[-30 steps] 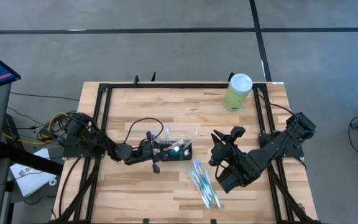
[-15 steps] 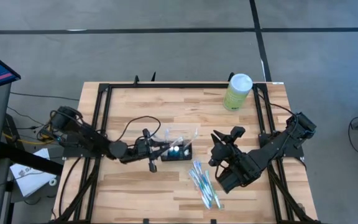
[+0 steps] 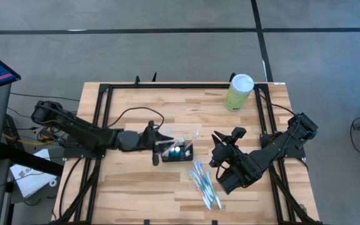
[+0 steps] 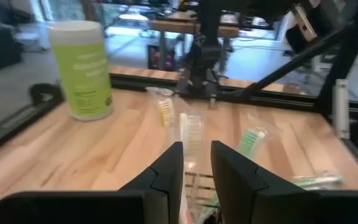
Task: Pick & Place toothbrushing station
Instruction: Put the orange toothbrush into the mesh
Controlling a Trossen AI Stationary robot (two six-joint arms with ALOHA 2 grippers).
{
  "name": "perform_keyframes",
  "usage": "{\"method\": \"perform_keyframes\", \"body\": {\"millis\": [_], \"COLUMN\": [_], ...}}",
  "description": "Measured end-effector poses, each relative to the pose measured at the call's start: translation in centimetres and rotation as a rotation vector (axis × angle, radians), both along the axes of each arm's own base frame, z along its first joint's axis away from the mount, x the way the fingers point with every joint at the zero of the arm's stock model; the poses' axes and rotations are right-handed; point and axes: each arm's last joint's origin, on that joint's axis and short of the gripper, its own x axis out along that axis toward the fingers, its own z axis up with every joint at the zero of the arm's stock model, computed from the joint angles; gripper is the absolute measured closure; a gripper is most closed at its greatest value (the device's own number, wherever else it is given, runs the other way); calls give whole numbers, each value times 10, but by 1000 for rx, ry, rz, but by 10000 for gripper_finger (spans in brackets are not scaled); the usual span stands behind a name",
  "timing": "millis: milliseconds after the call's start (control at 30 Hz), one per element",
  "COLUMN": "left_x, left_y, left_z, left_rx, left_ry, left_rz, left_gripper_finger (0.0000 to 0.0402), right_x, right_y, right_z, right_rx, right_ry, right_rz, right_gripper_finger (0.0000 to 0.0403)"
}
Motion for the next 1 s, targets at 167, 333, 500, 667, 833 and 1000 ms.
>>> {"method": "perform_keyframes", "body": {"millis": [167, 333, 500, 667, 833, 1000], "left_x": [7, 12, 12, 12, 12, 15], "left_y": [21, 30, 30, 29, 30, 35], "left_z": [2, 8, 8, 8, 7, 3], "left_rx": [-43, -98, -105, -107, -105, -112], "left_ry": [41, 45, 49, 51, 52, 66], "left_rz": [-32, -121, -149, -157, -146, -125], "left_gripper_finger": [325, 325, 325, 325, 325, 325], "right_x": [0, 0, 0, 0, 0, 0], "right_y": [0, 0, 0, 0, 0, 0], "right_z": [0, 0, 0, 0, 0, 0], "right_rx": [0, -1, -1, -1, -1, 0], "right_ry": [0, 2, 2, 2, 2, 0], "right_rz": [1, 1, 1, 1, 1, 0], "right_gripper_finger": [335, 335, 335, 335, 335, 335]}}
